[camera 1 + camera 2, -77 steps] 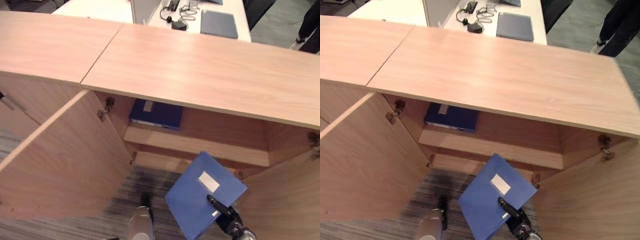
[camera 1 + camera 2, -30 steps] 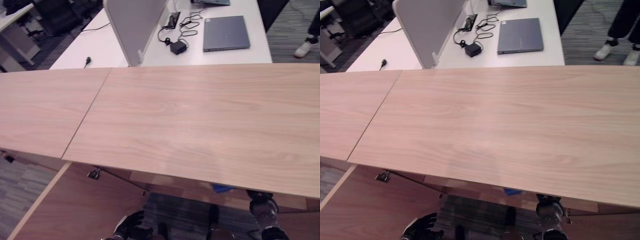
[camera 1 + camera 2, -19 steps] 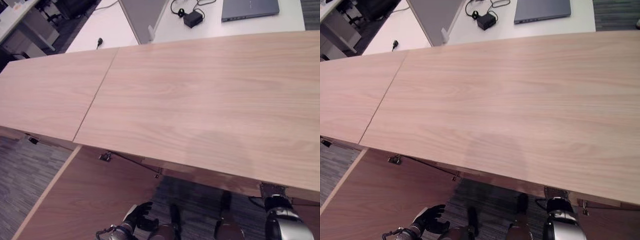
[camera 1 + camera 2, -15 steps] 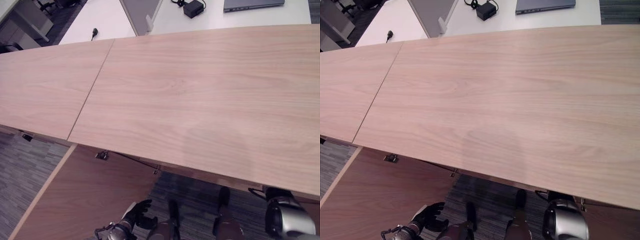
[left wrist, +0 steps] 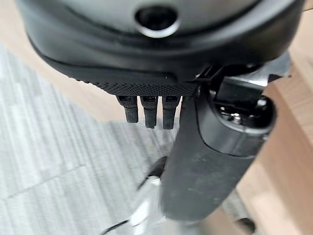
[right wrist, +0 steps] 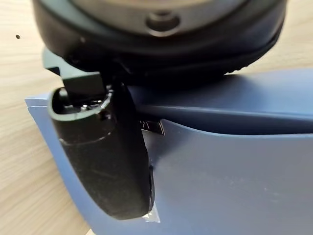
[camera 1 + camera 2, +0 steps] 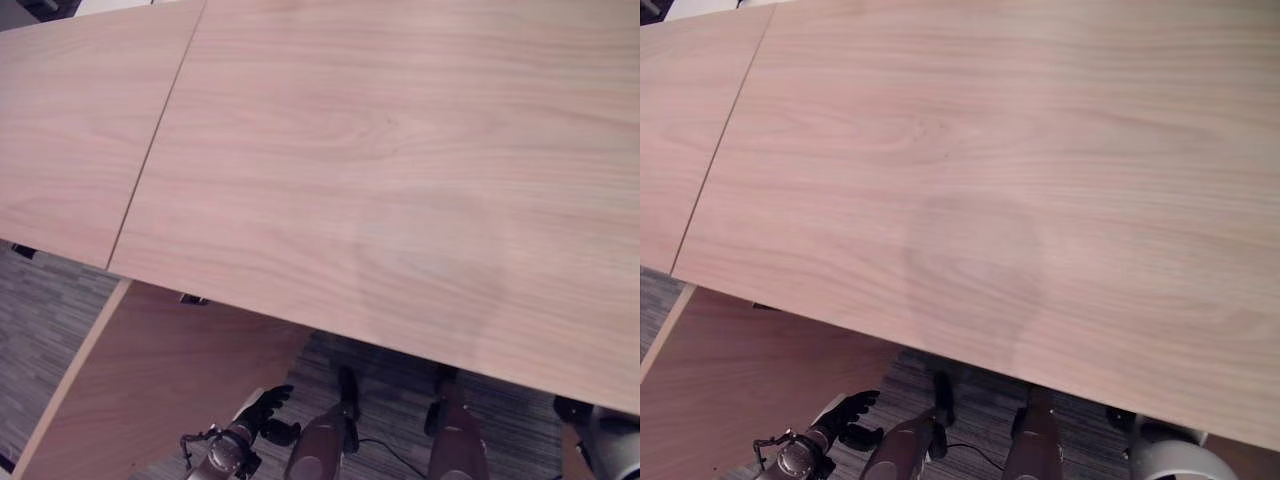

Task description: Put the empty folder in the office cabinet

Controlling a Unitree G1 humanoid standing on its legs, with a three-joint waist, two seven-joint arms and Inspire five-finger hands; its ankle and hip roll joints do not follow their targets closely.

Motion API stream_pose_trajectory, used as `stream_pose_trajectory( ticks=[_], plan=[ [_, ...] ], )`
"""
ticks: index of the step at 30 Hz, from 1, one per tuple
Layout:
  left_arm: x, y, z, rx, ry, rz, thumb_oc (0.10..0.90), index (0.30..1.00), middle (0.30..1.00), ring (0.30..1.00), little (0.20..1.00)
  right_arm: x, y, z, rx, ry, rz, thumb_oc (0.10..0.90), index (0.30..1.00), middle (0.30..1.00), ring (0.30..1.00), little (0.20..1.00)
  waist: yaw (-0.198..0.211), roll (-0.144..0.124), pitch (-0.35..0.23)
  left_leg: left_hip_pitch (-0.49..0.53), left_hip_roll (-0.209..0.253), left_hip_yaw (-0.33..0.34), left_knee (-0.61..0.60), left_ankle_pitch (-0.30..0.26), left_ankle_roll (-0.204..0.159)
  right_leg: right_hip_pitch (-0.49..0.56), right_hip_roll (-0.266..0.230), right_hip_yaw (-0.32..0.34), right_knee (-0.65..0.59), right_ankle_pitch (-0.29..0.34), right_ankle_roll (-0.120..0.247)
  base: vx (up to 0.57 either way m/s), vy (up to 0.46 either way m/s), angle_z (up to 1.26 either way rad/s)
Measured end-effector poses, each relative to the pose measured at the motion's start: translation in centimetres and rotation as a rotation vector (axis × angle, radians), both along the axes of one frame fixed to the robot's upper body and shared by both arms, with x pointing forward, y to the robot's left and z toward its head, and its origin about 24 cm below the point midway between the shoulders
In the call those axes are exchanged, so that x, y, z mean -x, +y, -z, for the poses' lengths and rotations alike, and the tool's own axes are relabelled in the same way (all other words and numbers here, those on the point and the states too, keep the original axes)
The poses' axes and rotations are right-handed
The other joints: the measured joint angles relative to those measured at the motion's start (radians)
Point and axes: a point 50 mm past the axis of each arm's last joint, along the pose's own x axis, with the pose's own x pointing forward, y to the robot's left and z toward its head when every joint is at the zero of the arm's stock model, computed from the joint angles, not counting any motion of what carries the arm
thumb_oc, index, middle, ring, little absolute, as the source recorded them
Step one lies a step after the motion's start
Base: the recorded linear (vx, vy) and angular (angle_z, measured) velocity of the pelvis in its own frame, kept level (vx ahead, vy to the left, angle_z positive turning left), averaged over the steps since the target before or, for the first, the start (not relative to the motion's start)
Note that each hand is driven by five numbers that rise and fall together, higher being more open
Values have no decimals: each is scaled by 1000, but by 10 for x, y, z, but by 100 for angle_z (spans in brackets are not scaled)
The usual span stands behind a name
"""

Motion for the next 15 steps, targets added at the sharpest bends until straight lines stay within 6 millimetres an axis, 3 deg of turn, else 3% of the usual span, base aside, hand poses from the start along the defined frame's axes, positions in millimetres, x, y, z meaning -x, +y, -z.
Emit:
stream_pose_trajectory(
  ticks=[2,3,5,7,8,9,10,11,12,13,14,15],
  plan=[
    [5,6,1,-34,19,26,800,900,900,900,900,-3,0,-7,-14,-5,23,400,300,300,300,300,0,-4,-1,-85,7,-35,101,-24,-3,-83,-14,24,273,-135,-21,-37,-49,33],
    [6,11,0,-54,27,39,800,900,900,900,900,-4,1,-9,-29,-7,35,400,300,300,300,300,3,-16,-1,-131,4,-48,163,-38,-9,-83,-18,32,325,-237,-34,-28,-28,28],
    [7,11,1,-57,34,42,800,900,900,900,900,-16,5,-27,-19,-48,19,400,300,300,300,300,12,-19,3,-207,19,-48,235,-45,-10,-149,-19,27,359,-245,-35,-24,-31,-4],
    [3,6,1,-47,21,53,800,900,900,900,900,-21,1,-47,10,-90,14,800,900,900,900,900,30,-13,4,-261,24,-48,247,-45,-9,-202,-15,31,378,-252,-20,-22,-40,-9],
    [1,5,0,-44,12,56,800,900,900,900,900,-21,-1,-51,17,-99,17,800,900,900,900,900,36,-12,5,-273,27,-46,250,-44,-10,-220,-12,33,410,-263,-20,-10,-40,32],
    [-3,8,-4,-56,-8,63,800,900,900,900,900,-19,-7,-60,25,-115,41,800,900,900,900,900,40,-22,5,-317,19,-45,279,-42,-16,-236,-24,62,482,-317,-47,-8,-41,43],
    [-5,7,-5,-57,-13,67,800,900,900,900,900,-20,-9,-65,32,-128,43,800,900,900,900,900,34,-22,11,-339,20,-50,305,-52,-32,-248,-27,58,478,-316,-45,-21,-58,31],
    [-3,4,-3,-60,3,92,800,900,900,900,900,-26,-8,-80,72,-166,8,800,900,900,900,900,37,-17,12,-404,21,-60,467,-114,-22,-284,-28,55,472,-313,-40,-11,-39,-16],
    [-2,1,-1,-58,13,108,800,900,900,900,900,-28,-9,-88,102,-176,-12,800,900,900,900,900,43,-2,18,-406,22,-61,511,-150,-20,-291,-24,48,464,-307,-24,-6,-41,-52],
    [2,-3,1,-55,20,118,800,900,900,900,900,-30,-11,-101,184,-157,-47,800,900,900,900,900,62,32,26,-378,43,-71,484,-148,-3,-330,-3,56,597,-333,-24,10,-25,-17],
    [-2,0,-1,-64,-1,101,800,900,900,900,900,-28,-14,-104,217,-141,-45,800,900,900,900,900,52,16,30,-405,34,-64,507,-152,-3,-328,-15,87,709,-399,-35,9,-19,11],
    [-5,2,-3,-74,-15,97,800,900,900,900,900,-27,-16,-104,220,-131,-42,800,900,900,900,900,49,4,27,-416,25,-62,506,-152,-3,-299,-20,94,698,-421,-22,15,-48,56]
  ],
)
